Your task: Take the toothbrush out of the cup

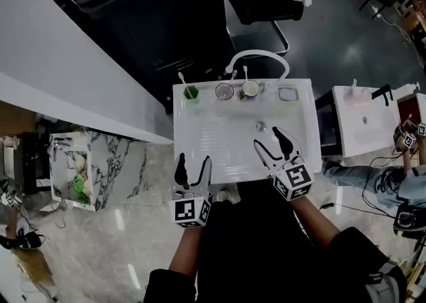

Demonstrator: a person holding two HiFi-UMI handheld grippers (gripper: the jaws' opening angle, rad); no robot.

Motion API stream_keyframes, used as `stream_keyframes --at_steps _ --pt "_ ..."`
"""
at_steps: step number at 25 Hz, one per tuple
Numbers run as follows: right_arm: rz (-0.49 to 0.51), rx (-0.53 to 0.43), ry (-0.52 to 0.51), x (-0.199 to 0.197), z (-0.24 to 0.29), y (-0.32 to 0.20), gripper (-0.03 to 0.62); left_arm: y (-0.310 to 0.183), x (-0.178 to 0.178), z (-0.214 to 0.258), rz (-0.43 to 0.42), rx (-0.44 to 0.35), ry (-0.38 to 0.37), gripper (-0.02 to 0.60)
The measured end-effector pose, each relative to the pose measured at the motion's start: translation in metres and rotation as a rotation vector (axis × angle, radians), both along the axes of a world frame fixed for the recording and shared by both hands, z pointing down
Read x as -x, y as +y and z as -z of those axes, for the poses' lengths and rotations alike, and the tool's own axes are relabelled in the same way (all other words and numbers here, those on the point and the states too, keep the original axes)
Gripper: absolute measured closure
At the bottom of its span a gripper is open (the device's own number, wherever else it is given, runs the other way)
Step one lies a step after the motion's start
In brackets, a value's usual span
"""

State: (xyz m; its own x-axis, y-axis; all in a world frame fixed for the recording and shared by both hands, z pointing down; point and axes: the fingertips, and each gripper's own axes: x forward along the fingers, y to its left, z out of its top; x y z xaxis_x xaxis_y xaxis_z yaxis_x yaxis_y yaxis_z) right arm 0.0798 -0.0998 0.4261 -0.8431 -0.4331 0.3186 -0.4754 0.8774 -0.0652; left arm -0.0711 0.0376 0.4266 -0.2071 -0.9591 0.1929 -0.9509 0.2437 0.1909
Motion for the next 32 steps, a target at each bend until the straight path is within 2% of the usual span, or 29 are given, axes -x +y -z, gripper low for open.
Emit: stream_keyframes --at_steps 6,15,24,28,32 --pt "0.072 0.055 0.013 0.021 -0.017 -0.034 0.322 -0.033 0.007 -0.003 0.042 0.032 -0.006 0.282" --pt "0.136 0.105 0.012 0.039 -0.042 -0.070 0.322 -0.065 0.009 -0.033 0.066 0.122 0.008 0.282" --pt "0.194 0.140 -0.015 0.051 -0.054 -0.100 0.322 -0.101 0.000 -0.037 0.096 0.153 -0.022 0.282" --pt "0.175 0.114 0.000 0.064 -0.056 -0.119 0.324 -0.112 -0.005 -0.043 0.092 0.160 -0.009 0.282" --pt "0.093 0.110 0.011 0.078 -0.055 -0.152 0.325 -0.126 -0.007 -0.046 0.065 0.155 0.004 0.282"
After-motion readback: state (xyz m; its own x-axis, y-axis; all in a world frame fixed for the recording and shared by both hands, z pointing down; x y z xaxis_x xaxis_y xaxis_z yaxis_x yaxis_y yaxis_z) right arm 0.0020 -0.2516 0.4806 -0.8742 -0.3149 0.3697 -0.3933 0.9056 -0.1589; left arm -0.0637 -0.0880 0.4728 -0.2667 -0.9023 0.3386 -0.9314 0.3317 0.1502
